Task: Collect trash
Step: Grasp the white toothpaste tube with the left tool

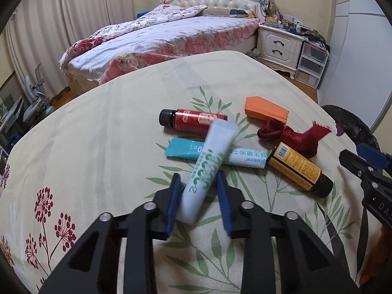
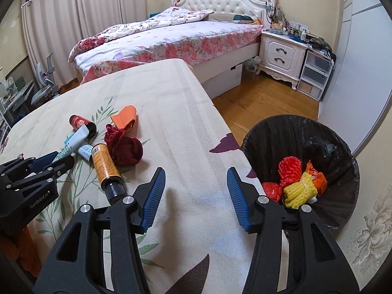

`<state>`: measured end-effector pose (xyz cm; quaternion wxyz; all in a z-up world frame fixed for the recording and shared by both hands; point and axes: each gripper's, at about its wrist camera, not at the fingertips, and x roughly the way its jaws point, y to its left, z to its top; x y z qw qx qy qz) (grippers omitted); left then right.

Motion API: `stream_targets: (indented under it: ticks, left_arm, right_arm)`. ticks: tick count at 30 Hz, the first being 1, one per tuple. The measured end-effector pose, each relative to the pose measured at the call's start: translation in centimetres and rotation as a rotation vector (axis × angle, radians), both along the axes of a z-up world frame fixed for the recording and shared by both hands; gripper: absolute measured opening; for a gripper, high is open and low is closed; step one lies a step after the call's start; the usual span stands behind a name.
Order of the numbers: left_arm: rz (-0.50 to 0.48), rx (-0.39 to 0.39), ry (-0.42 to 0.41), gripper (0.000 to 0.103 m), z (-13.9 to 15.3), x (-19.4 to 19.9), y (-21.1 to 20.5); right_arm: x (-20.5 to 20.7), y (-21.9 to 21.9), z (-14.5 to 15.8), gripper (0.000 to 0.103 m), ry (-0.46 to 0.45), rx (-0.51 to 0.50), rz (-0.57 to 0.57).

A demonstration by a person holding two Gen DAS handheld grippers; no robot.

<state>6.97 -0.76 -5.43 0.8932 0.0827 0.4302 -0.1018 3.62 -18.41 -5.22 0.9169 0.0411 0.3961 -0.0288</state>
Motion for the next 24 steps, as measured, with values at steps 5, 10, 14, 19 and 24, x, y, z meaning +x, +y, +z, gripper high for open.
stream_targets:
  ticks: [5,10,14,19,24]
  left_arm:
    - [0.001,0.001,-0.001,0.018,0.2,-1.0,0.3]
    - [0.021,-0.010,0.005,0.018,0.3,-2.3,1.2]
    - [0.043,-0.025,0.006,0.018,0.4,-2.7,1.8]
    - [0.094,-0.056,0.007,0.048,0.7,-1.6,2.7]
    - [0.119,-0.074,0.019,0.052,0.5,-0.2,3.0]
  right_arm:
    - [0.0,0.0,0.1,0.051,-0.003,-0.004,0.001]
    - [-0.2,0.3,0.1,0.051,-0.004,-0.005,0.010]
    - [-0.4,0.7,0.1,0.051,-0.003,-0.006,0.022]
    - [-0.5,1.1,0.1,0.051,-0.002,-0.009,0.033]
    - [-0.4,1.5,0.1,0.052,0.003,-0.012,0.039]
